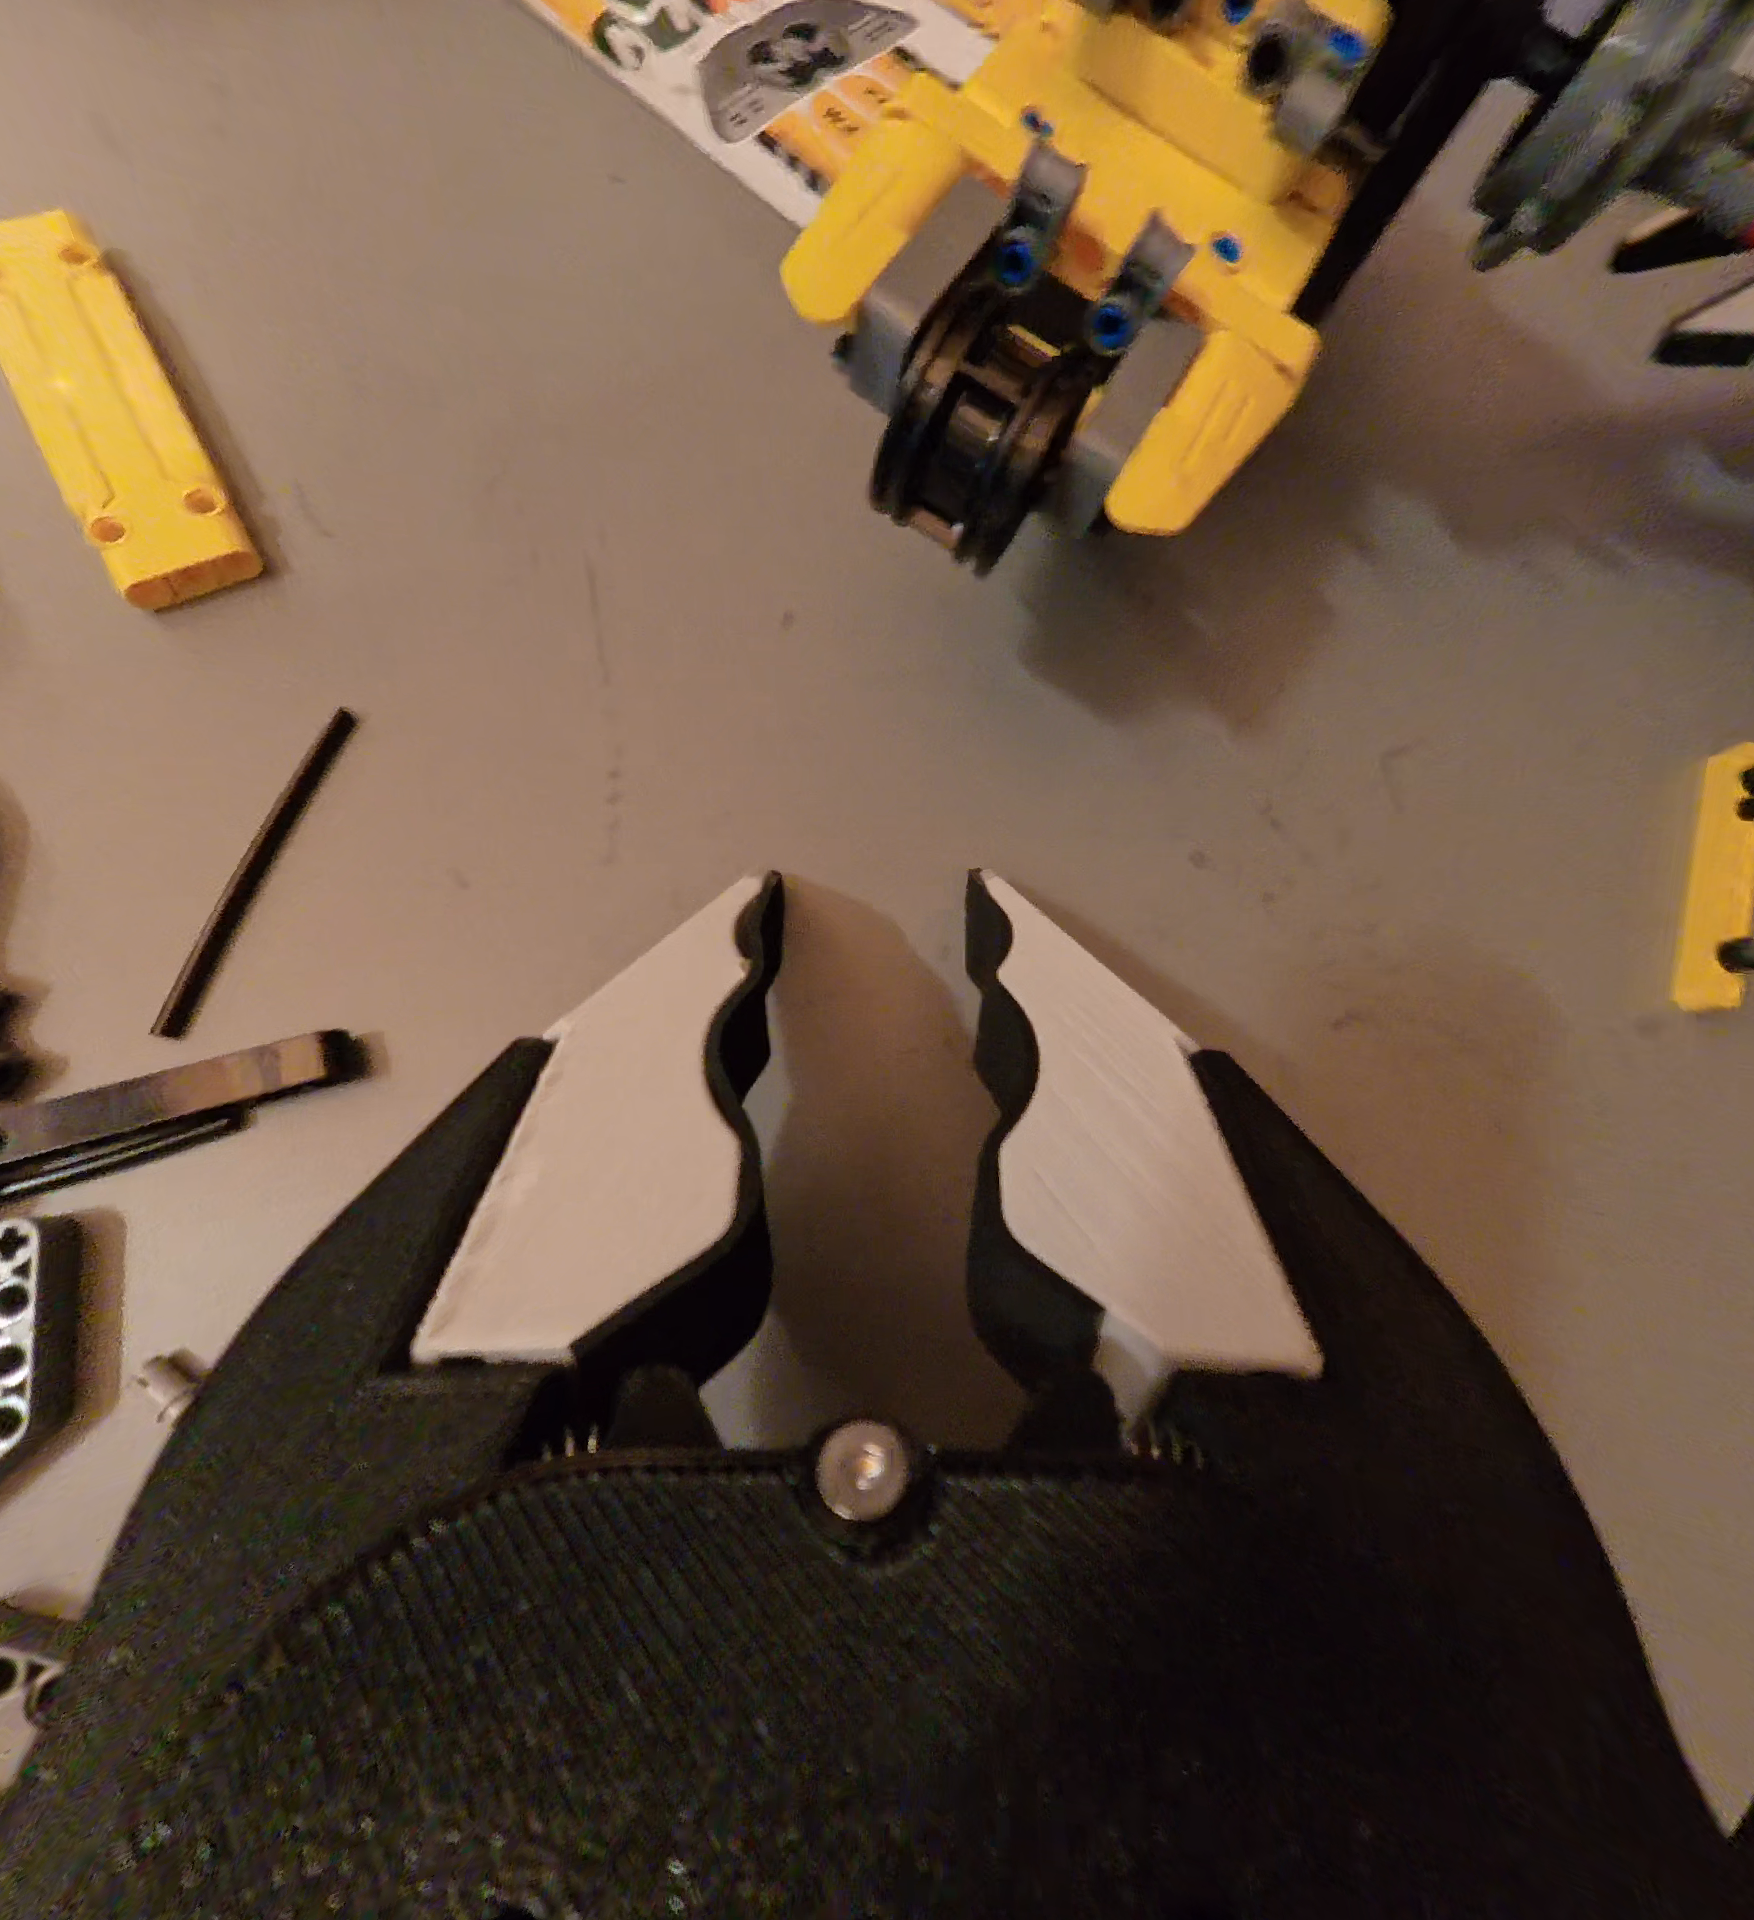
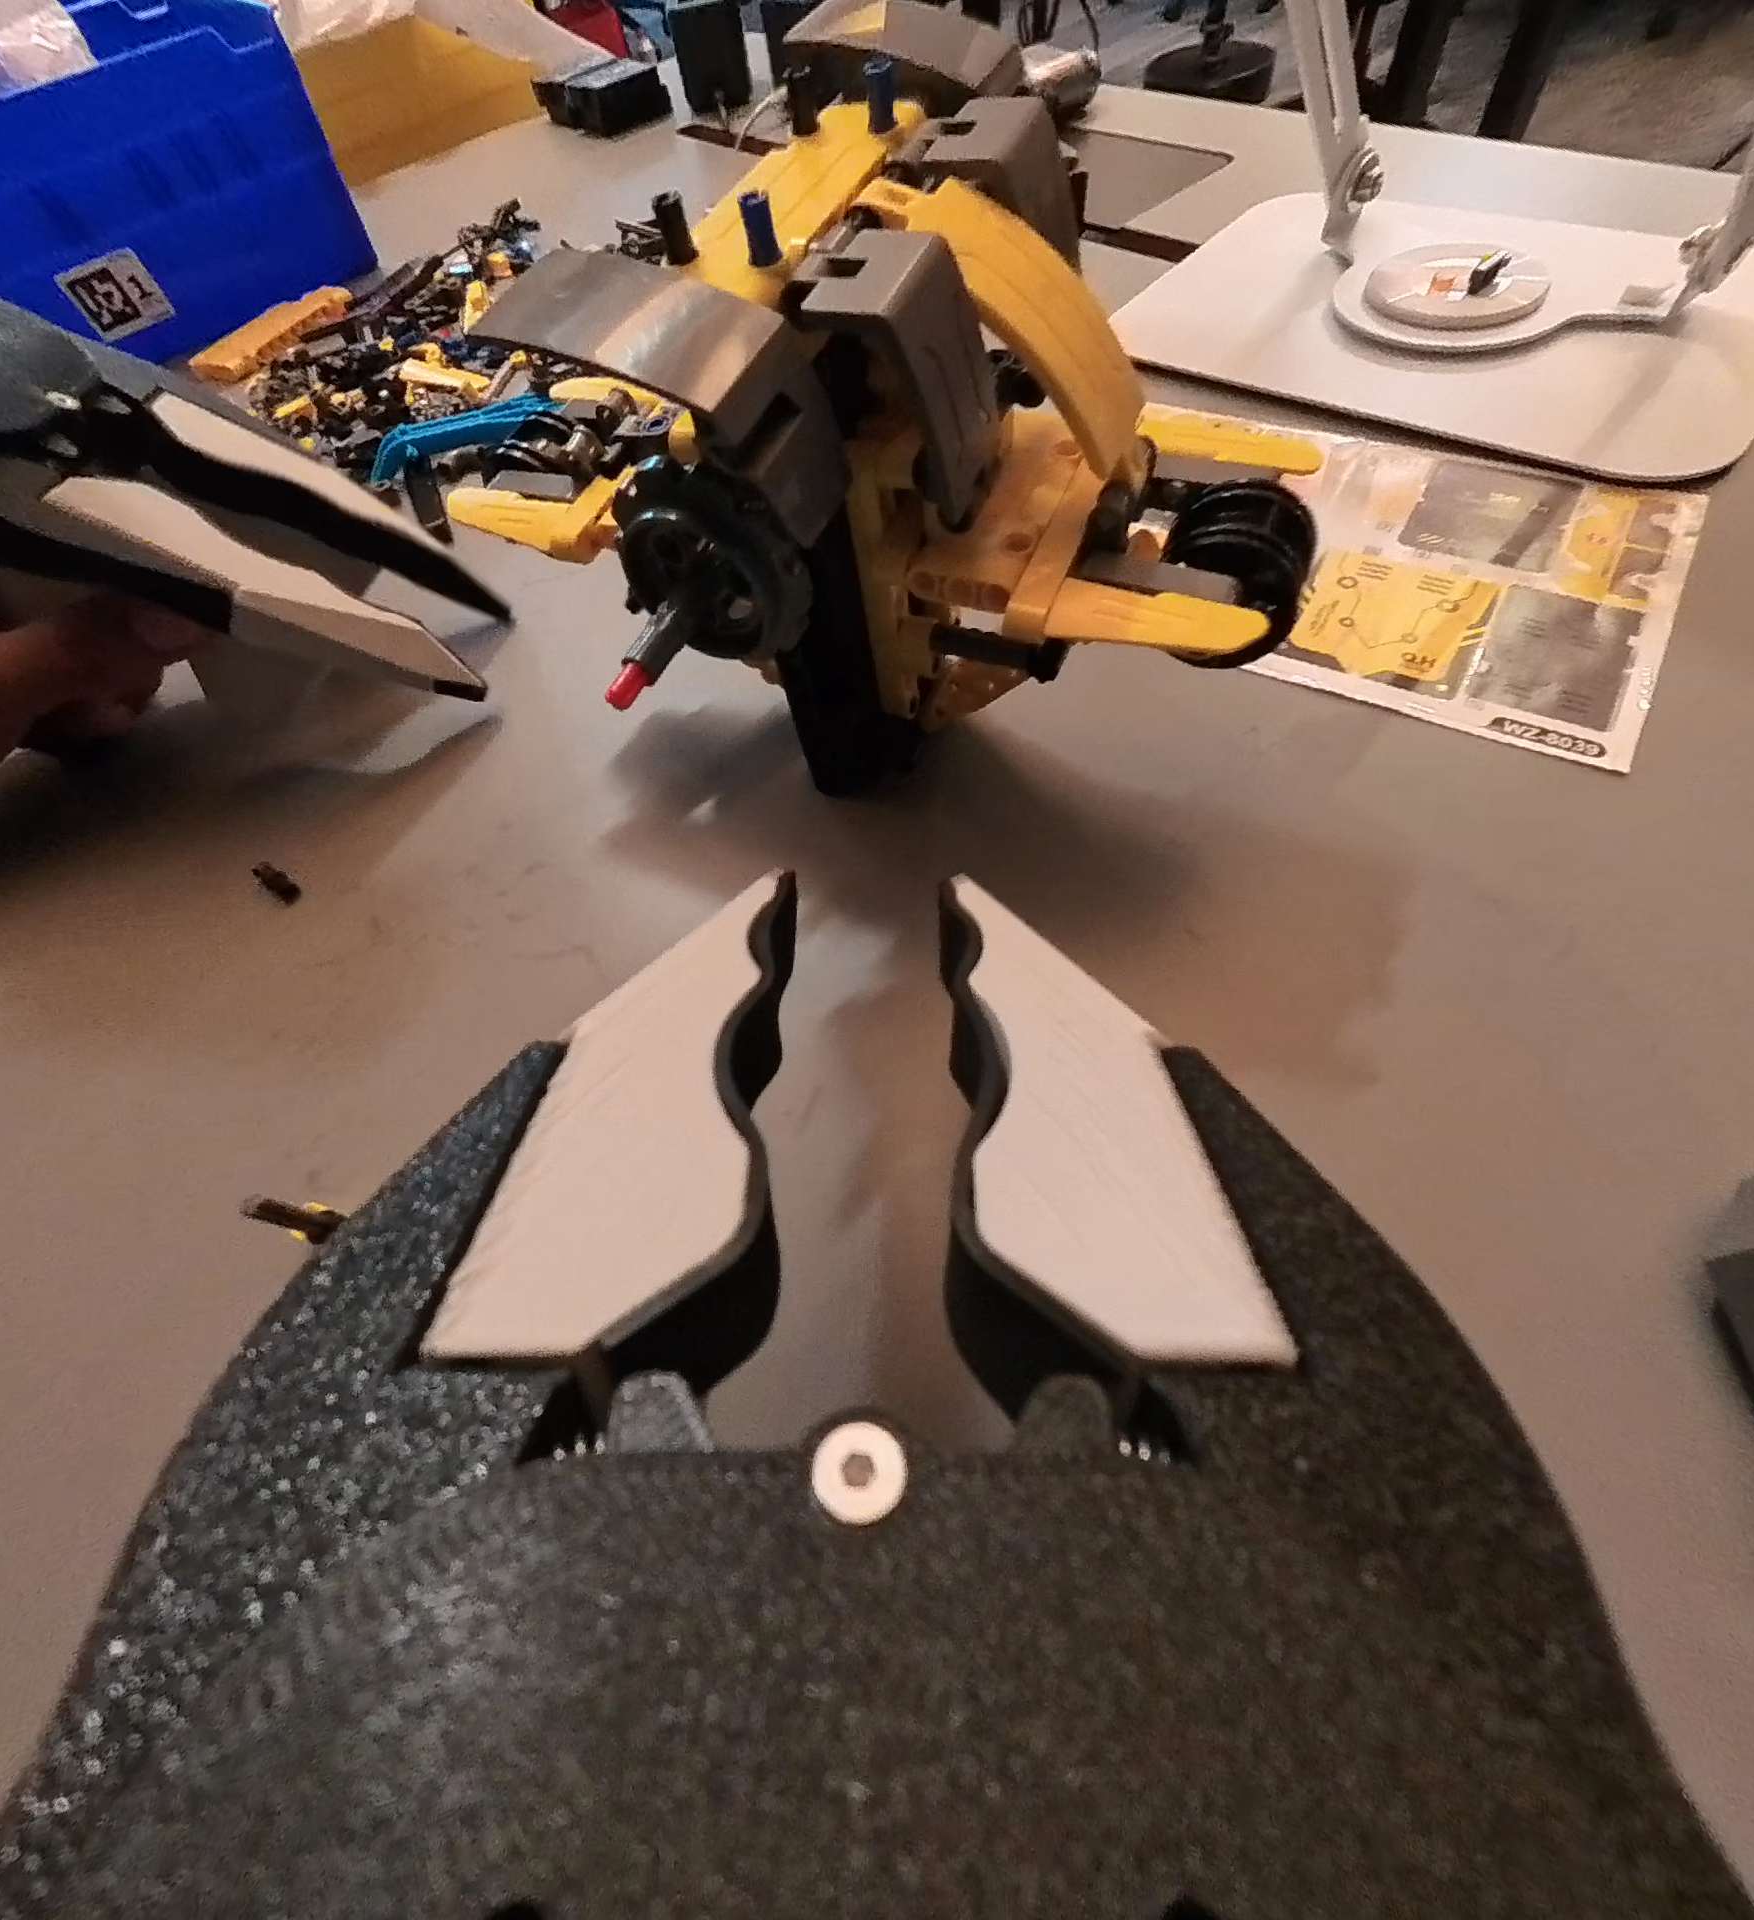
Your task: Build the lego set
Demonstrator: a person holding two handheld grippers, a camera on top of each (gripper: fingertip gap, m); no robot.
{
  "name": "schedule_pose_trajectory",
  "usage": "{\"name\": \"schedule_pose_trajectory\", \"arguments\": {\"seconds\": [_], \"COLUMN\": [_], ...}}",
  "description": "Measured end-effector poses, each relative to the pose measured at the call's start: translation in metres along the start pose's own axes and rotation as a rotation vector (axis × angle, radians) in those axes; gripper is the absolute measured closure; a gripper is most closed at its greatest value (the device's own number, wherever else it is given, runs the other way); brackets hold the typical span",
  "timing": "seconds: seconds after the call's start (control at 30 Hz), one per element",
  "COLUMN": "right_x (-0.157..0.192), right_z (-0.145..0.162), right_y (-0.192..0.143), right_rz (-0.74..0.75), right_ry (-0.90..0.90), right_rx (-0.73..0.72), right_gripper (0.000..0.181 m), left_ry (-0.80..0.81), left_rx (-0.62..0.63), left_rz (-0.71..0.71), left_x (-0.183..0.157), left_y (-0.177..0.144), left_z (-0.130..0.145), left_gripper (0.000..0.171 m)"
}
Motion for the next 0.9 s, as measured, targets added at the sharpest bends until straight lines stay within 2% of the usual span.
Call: {"name": "schedule_pose_trajectory", "arguments": {"seconds": [0.13,0.27,0.4,0.57,0.63,0.67,0.8,0.9], "right_x": [-0.005,-0.011,-0.014,-0.012,-0.011,-0.011,-0.011,-0.009], "right_z": [-0.001,-0.002,-0.002,-0.002,-0.002,-0.002,-0.003,-0.006], "right_y": [-0.003,-0.007,-0.009,-0.009,-0.009,-0.009,-0.013,-0.024], "right_rz": [-0.004,-0.001,0.011,0.033,0.039,0.041,0.05,0.056], "right_ry": [0.041,0.096,0.116,0.086,0.076,0.072,0.072,0.057], "right_rx": [-0.028,-0.056,-0.066,-0.061,-0.06,-0.063,-0.095,-0.166], "right_gripper": [0.154,0.153,0.151,0.151,0.151,0.151,0.151,0.152], "left_ry": [0.046,0.126,0.181,0.215,0.23,0.239,0.272,0.291], "left_rx": [-0.077,-0.005,-0.008,0.093,0.113,0.127,0.115,0.012], "left_rz": [0.085,0.317,0.39,0.307,0.296,0.277,0.26,0.3], "left_x": [-0.012,-0.044,-0.063,-0.063,-0.065,-0.065,-0.07,-0.086], "left_y": [-0.012,-0.023,-0.037,-0.029,-0.024,-0.022,-0.021,-0.025], "left_z": [-0.002,0.011,0.022,0.037,0.04,0.041,0.039,0.027], "left_gripper": [0.151,0.15,0.149,0.148,0.156,0.166,0.17,0.17]}}
Point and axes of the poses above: each gripper's, where its closed fingertips meet, y out along the fingers, z out of its underside, x = y × z across the jaws, the point moved 7 cm from there along -y, back along the fingers, and after that the axes turned 8 degrees about z, right-handed, at the moved point
